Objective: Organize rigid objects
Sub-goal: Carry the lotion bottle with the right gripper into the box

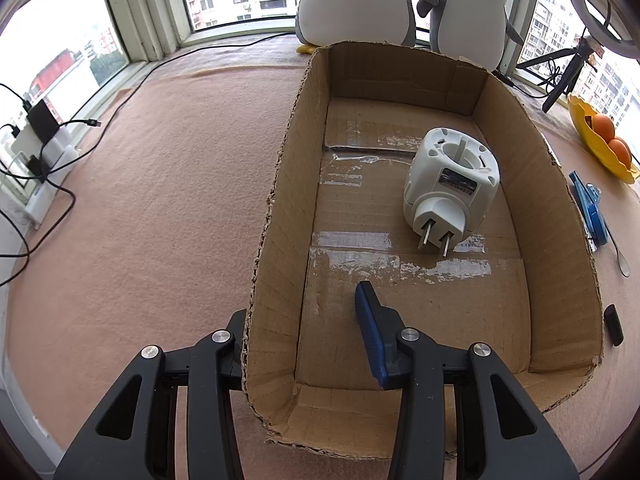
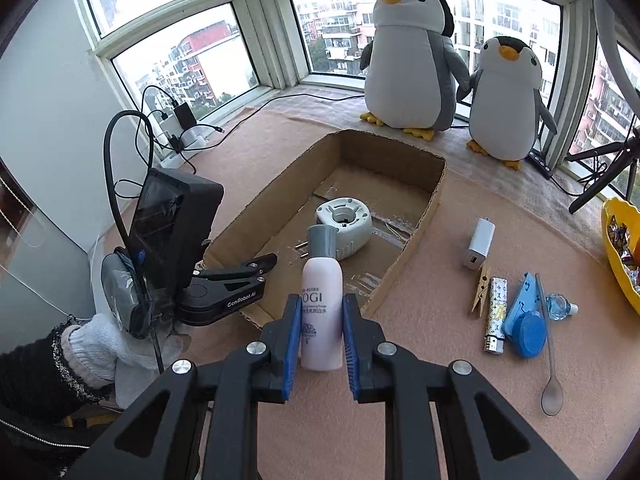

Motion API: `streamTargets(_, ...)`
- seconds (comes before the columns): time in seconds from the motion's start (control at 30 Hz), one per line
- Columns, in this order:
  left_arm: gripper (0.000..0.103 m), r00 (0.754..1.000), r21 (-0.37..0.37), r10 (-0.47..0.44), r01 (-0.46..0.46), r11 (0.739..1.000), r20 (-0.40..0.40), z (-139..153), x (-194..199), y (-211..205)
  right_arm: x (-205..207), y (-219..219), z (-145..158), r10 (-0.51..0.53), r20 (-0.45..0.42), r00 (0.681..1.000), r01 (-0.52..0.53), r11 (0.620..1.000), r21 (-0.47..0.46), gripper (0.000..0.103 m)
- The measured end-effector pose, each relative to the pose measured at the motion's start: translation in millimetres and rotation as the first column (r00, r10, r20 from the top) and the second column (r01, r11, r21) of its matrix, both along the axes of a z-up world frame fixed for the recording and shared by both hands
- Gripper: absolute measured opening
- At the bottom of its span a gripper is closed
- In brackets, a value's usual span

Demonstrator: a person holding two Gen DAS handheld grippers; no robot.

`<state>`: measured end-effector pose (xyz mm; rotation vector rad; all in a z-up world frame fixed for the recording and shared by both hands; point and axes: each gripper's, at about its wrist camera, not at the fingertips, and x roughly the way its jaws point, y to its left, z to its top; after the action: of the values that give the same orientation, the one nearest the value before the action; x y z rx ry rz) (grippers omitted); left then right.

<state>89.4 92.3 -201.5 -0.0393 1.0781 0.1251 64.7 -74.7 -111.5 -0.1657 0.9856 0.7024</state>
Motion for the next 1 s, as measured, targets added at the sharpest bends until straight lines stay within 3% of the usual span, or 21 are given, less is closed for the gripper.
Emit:
streamTargets(0.67,0.041,1.0,-0.001,0.001,-0.001,1.0,0.001,-0.1,-0.5,0.5,19.0,31.9,-38.2,-0.029,-0.038,0.999,0.027,0.998,-0.057,0.018)
streamTargets(0.93,0.041,1.0,-0.001,0.0,0.0,1.0,0.001,-0.3,-1.0,0.8,17.8,34.2,-38.3,-0.016,-0.016,1.0,0.015,0.997,-0.072,0.018)
streamTargets(1.0,0.041,1.0,-0.001,0.0,0.0,1.0,0.001,-0.3,-0.7,0.5,17.0,35.0,-36.8,-0.013,-0.012,1.0,0.013,0.997,-0.07,0.027)
